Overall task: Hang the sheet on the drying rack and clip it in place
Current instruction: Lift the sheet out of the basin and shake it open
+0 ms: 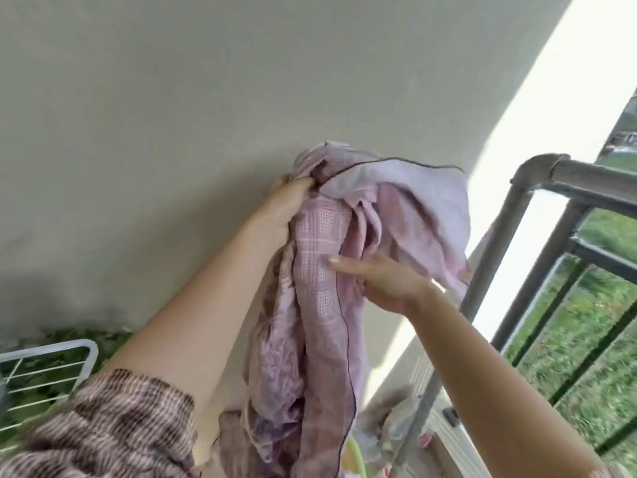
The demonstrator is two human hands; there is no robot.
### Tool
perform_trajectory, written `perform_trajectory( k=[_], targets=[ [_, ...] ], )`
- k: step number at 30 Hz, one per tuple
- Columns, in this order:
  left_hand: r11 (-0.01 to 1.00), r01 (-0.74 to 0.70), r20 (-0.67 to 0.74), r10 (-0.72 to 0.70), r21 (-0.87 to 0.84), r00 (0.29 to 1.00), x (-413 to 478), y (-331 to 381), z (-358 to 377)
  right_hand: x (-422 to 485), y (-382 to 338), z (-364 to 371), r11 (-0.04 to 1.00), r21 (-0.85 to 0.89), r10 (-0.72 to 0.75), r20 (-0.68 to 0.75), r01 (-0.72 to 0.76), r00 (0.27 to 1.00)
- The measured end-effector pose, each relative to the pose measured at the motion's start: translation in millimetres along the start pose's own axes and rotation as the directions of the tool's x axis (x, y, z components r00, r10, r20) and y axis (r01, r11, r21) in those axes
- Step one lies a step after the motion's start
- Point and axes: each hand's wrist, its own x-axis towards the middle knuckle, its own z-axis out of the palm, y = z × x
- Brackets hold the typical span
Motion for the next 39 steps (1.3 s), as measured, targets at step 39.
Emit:
perform_trajectory(
  k=[39],
  targets=[
    [0.967, -0.253, 0.159, 0.251, -0.003, 0.955, -93.2, 188.5, 33.3, -157.2, -340.2, -83.2, 0.159, -0.85, -0.811, -0.403, -0.502, 0.425]
  ],
)
